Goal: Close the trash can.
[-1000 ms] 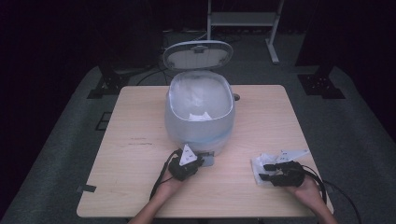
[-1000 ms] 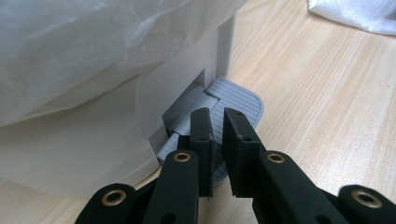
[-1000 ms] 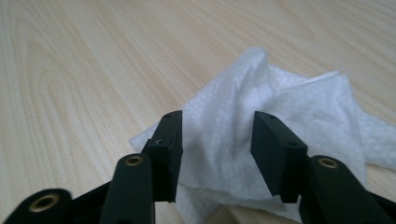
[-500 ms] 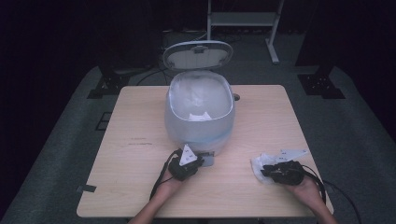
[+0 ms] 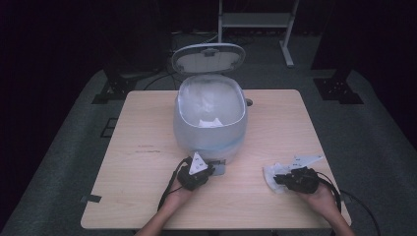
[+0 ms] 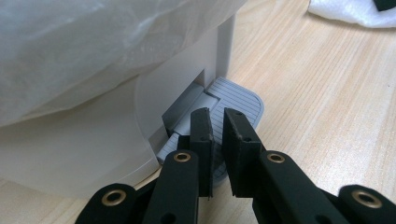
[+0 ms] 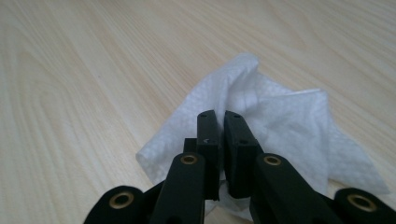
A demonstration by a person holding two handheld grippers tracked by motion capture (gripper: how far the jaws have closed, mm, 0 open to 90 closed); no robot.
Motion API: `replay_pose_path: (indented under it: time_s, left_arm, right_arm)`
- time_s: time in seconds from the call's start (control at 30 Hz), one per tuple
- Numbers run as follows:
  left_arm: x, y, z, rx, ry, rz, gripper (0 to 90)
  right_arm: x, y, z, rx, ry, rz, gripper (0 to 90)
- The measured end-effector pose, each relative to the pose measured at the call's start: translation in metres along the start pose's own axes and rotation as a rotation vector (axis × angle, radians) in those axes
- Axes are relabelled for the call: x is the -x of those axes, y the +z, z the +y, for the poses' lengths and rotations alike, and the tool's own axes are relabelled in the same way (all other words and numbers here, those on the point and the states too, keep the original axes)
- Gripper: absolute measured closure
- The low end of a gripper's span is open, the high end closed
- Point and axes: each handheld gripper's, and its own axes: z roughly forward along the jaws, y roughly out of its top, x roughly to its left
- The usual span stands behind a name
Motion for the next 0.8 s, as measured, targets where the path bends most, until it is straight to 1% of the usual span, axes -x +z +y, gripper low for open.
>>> replay_pose_path:
  time_s: [0.1, 0.3, 0.53, 0.7, 0.73, 0.8]
  left_arm:
    - [0.0, 0.0, 0.0, -0.002, 0.002, 0.002, 82.4]
    - [0.0, 0.0, 0.0, -0.002, 0.001, 0.001, 82.4]
    - [0.0, 0.0, 0.0, -0.004, 0.003, 0.001, 82.4]
    - [0.0, 0.0, 0.0, -0.001, 0.001, 0.001, 82.4]
    - [-0.001, -0.001, 0.0, -0.007, 0.01, 0.002, 82.4]
    - [-0.001, -0.001, 0.0, -0.006, 0.007, 0.002, 82.4]
  right_arm:
    - [0.0, -0.003, 0.003, 0.018, 0.013, 0.014, 85.7]
    - [-0.001, -0.012, 0.009, 0.039, 0.02, 0.026, 86.2]
    - [-0.002, -0.02, 0.017, 0.066, 0.026, 0.063, 86.6]
    - [-0.003, -0.028, 0.024, 0.1, 0.035, 0.092, 86.9]
    - [-0.003, -0.029, 0.026, 0.107, 0.037, 0.099, 86.9]
    - [-0.004, -0.033, 0.03, 0.114, 0.033, 0.102, 86.9]
